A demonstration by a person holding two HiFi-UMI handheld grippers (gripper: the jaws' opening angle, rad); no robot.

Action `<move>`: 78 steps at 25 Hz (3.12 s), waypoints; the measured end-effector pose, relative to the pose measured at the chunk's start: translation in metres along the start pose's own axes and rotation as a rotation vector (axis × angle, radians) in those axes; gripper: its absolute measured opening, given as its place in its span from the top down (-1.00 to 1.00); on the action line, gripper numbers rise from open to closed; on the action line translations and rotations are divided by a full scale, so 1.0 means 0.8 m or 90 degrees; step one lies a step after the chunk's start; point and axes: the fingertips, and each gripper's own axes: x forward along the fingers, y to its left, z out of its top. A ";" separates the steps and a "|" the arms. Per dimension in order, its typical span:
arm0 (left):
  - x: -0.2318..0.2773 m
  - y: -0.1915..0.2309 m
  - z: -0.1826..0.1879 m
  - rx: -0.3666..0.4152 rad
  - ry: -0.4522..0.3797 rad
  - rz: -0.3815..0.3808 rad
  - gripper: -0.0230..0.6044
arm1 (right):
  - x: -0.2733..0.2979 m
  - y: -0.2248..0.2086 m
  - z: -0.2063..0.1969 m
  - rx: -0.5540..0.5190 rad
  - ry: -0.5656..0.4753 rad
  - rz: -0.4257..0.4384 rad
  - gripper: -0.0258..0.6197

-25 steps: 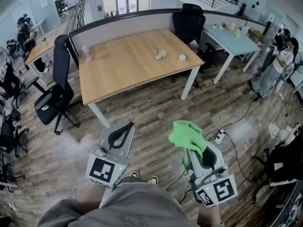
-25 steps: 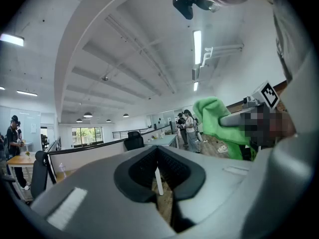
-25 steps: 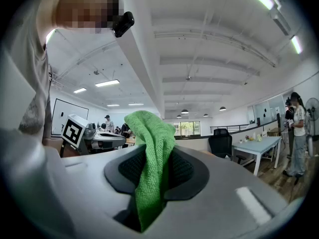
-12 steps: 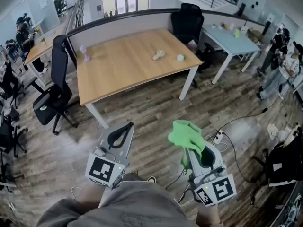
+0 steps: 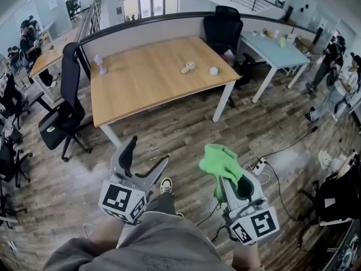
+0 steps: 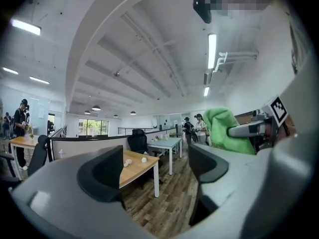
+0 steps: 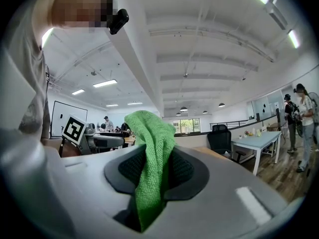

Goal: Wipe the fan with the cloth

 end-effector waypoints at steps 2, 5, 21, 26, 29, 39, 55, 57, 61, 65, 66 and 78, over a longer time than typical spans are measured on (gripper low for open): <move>0.009 0.000 -0.004 0.025 0.008 0.000 -0.38 | 0.007 -0.007 -0.004 -0.001 0.005 -0.002 0.61; 0.026 0.006 -0.010 0.022 0.010 0.004 -0.38 | 0.021 -0.020 -0.008 0.001 0.009 -0.005 0.61; 0.199 0.118 -0.017 0.036 0.039 0.003 -0.38 | 0.180 -0.127 -0.020 0.019 0.047 -0.030 0.61; 0.273 0.162 -0.022 0.032 0.061 -0.019 -0.38 | 0.252 -0.165 -0.012 0.028 0.061 -0.042 0.61; 0.319 0.195 -0.019 0.041 0.064 -0.033 -0.37 | 0.300 -0.185 -0.009 0.032 0.067 -0.045 0.61; 0.435 0.292 -0.035 0.051 0.083 -0.053 -0.33 | 0.437 -0.238 -0.012 0.045 0.085 -0.050 0.61; 0.578 0.342 -0.077 0.028 0.124 -0.060 -0.33 | 0.548 -0.347 -0.028 0.032 0.121 -0.059 0.61; 0.601 0.347 -0.081 0.025 0.128 -0.056 -0.33 | 0.570 -0.369 -0.030 0.031 0.122 -0.049 0.61; 0.650 0.362 -0.085 0.023 0.134 -0.029 -0.33 | 0.622 -0.414 -0.034 0.035 0.128 -0.011 0.61; 0.696 0.375 -0.082 0.020 0.144 0.004 -0.33 | 0.673 -0.459 -0.030 0.038 0.135 0.038 0.61; 0.707 0.378 -0.082 0.019 0.147 0.013 -0.33 | 0.686 -0.471 -0.029 0.037 0.139 0.050 0.61; 0.829 0.401 -0.121 -0.010 0.205 0.107 -0.33 | 0.833 -0.591 -0.044 0.011 0.176 0.187 0.61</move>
